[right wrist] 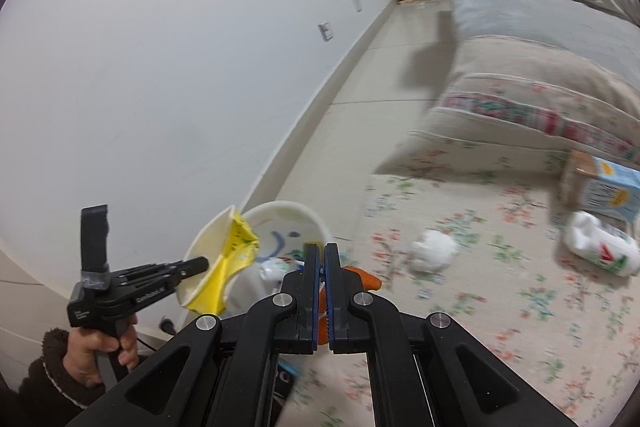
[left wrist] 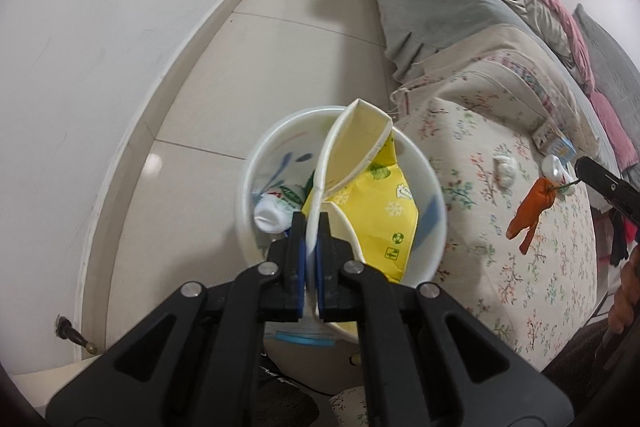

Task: Collect trash
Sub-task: 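Carry the yellow bag with the left gripper over the white bin while the right carries the orange item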

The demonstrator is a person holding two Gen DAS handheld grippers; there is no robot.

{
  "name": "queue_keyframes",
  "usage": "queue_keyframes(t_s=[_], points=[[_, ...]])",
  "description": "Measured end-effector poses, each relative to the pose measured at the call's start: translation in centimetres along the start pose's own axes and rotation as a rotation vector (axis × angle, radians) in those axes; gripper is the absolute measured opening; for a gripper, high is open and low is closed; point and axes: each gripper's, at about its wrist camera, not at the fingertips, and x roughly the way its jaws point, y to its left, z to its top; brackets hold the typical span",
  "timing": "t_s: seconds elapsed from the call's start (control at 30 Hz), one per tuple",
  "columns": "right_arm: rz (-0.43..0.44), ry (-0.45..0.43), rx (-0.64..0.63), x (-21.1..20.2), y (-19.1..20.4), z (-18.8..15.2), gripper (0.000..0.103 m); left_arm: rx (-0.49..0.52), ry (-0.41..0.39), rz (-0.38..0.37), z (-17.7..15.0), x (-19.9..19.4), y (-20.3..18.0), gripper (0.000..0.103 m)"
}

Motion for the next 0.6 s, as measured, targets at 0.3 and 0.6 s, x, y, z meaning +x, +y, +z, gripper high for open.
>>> queue_keyframes(t_s=[0.3,0.6], points=[[0.053,0.014,-0.051,4.1,3.6,-0.1,0.003,-0.034,0.004,-0.012,0.9,0.7,1.0,0.014],[0.053,0.049,-0.078,7.3,4.8,-1.2,0.003,-0.042,-0.039,0.094,0.9,-0.4,1.8,0.08]])
